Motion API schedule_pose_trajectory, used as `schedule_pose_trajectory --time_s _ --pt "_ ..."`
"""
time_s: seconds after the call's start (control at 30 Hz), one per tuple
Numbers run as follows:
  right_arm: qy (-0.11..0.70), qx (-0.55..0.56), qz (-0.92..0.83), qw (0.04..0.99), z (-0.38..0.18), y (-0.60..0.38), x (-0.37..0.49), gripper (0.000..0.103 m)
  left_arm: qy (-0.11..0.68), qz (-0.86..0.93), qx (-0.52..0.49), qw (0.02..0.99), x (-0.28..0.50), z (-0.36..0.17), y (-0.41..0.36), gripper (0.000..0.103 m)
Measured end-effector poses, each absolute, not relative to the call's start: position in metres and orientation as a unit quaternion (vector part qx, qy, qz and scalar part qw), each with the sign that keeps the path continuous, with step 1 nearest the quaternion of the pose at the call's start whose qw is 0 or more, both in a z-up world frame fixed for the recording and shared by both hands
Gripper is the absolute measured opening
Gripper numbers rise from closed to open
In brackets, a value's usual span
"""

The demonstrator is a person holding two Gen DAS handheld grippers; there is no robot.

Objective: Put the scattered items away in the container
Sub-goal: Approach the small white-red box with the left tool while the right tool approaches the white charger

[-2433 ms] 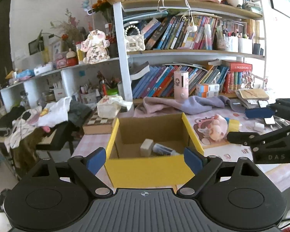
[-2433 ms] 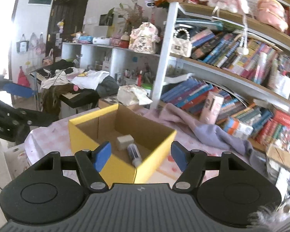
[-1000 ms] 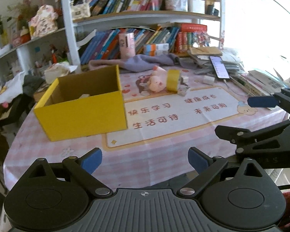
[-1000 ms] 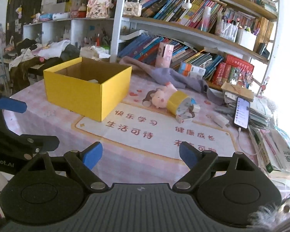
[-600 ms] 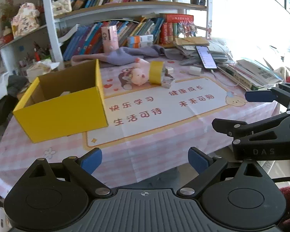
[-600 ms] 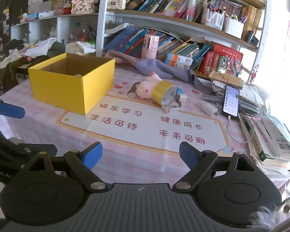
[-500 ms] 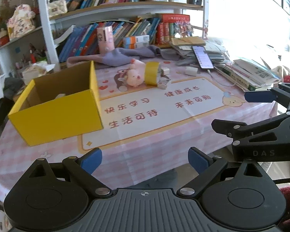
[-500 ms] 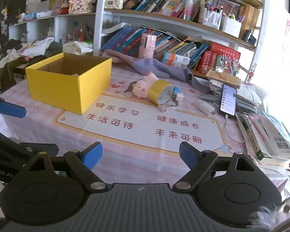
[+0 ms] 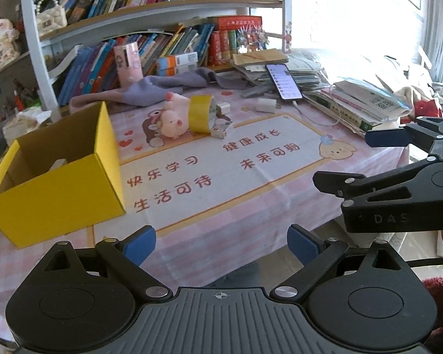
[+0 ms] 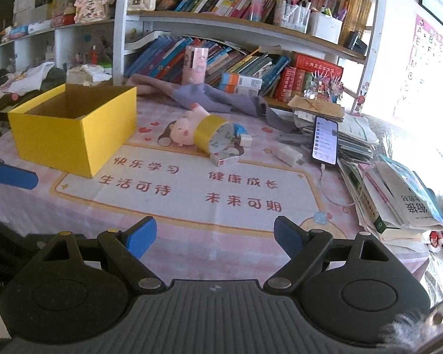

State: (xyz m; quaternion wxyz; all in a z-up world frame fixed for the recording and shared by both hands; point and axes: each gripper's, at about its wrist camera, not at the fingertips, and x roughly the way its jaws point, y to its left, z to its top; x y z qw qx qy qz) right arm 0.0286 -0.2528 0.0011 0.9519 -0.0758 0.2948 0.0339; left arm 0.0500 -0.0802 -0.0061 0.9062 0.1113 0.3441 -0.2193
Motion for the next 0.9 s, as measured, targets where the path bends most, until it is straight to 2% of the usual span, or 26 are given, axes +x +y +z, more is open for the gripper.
schedule_pose_trajectory --time_s 0.9 --pt "0.313 -0.081 0.027 0.946 0.001 -0.315 0.143 0.086 0.355 -0.217 0.084 0.905 0.159 -0.013 -0.141 0.097"
